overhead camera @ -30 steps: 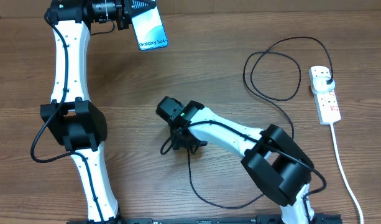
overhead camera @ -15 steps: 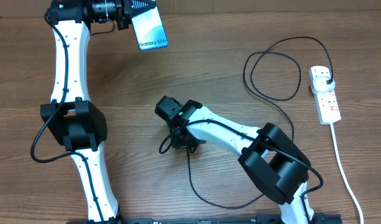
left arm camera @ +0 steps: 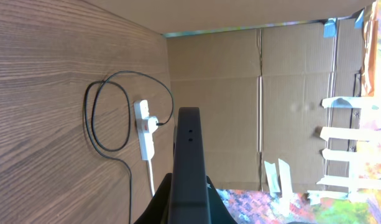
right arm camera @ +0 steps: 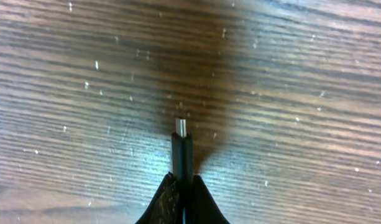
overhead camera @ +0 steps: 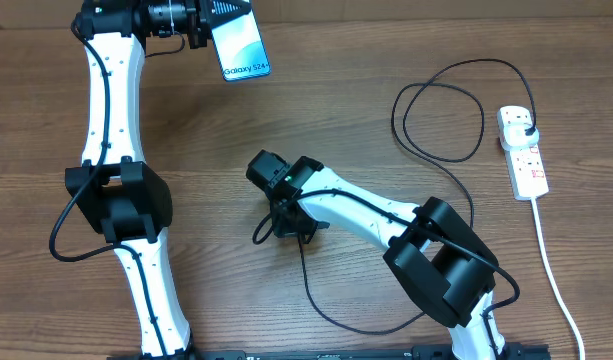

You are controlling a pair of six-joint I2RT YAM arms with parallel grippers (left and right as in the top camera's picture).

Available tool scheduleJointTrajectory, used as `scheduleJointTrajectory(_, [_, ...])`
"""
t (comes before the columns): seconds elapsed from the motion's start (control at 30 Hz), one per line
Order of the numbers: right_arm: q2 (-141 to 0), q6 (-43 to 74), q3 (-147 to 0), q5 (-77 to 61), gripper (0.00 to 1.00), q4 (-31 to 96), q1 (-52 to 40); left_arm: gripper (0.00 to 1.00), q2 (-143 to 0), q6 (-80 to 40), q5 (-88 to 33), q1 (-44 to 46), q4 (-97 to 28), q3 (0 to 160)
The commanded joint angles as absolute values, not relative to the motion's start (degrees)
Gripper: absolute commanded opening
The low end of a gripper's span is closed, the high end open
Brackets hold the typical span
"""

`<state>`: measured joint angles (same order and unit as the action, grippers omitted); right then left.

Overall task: Plug charger to phone and switch on socket
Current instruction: 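Grasp the cable's USB-C plug with the right gripper, then lift the plug with the right gripper toward the phone's bottom port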

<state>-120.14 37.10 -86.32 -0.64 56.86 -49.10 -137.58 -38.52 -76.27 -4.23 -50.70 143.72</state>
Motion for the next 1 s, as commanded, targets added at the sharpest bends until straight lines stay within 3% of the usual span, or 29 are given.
scheduleJointTrajectory(0.0, [-120.2, 37.0, -88.2, -5.2, 0.04, 57.8, -47.7, 0.04, -135.8, -37.2, -78.0, -4.1, -50.7, 145.0])
scheduleJointTrajectory(0.23, [-117.1, 33.2, -88.2, -23.2, 0.04, 56.9, -41.7, 0.04, -135.8, -37.2, -78.0, -4.3, -50.6, 145.0])
scheduleJointTrajectory(0.63, [-116.2, 22.0, -88.2, -66.8, 0.04, 39.5, -26.7, 0.04, -135.8, -37.4, -79.4, -6.1, -48.3, 145.0])
scheduleJointTrajectory(0.97, [-116.2, 28.3, -88.2, -74.9, 0.04, 15.4, -25.1, 0.04, -135.8, -47.6, -79.6, -5.9, -38.6, 145.0])
